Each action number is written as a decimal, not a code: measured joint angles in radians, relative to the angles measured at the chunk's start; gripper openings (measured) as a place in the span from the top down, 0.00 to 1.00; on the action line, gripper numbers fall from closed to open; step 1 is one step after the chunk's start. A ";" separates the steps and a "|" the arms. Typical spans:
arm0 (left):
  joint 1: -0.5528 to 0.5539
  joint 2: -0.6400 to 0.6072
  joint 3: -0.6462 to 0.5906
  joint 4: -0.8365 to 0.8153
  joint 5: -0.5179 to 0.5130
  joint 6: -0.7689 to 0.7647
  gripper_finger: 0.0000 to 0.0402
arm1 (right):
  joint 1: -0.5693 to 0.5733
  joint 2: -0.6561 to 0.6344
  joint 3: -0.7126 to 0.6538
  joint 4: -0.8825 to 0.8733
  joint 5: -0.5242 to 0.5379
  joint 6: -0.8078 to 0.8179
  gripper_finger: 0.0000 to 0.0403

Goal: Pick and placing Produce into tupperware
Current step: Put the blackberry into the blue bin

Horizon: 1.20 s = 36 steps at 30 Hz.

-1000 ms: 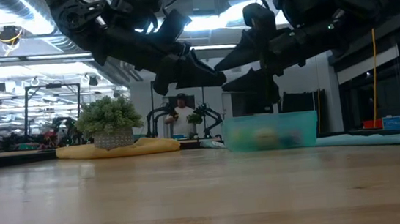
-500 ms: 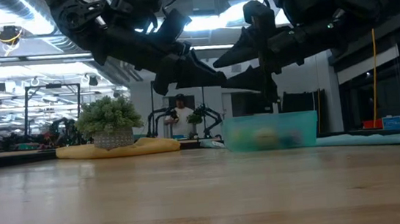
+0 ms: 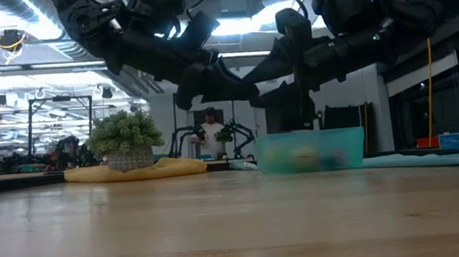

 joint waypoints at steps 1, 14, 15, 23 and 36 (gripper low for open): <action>0.000 0.000 -0.001 -0.001 0.000 0.000 0.81 | 0.000 0.001 0.000 0.000 0.000 0.000 0.44; 0.000 0.000 -0.001 -0.006 0.000 0.000 0.81 | 0.000 0.001 0.000 0.015 -0.016 0.003 0.54; 0.000 0.000 -0.001 -0.005 0.000 0.000 0.82 | 0.000 0.001 0.000 0.015 -0.025 0.004 0.56; -0.001 0.000 -0.001 -0.007 -0.003 0.003 0.80 | -0.001 0.001 -0.001 0.011 -0.036 0.012 0.70; -0.001 0.000 -0.001 -0.008 0.001 0.002 0.79 | -0.001 0.000 -0.002 0.010 -0.059 0.011 0.72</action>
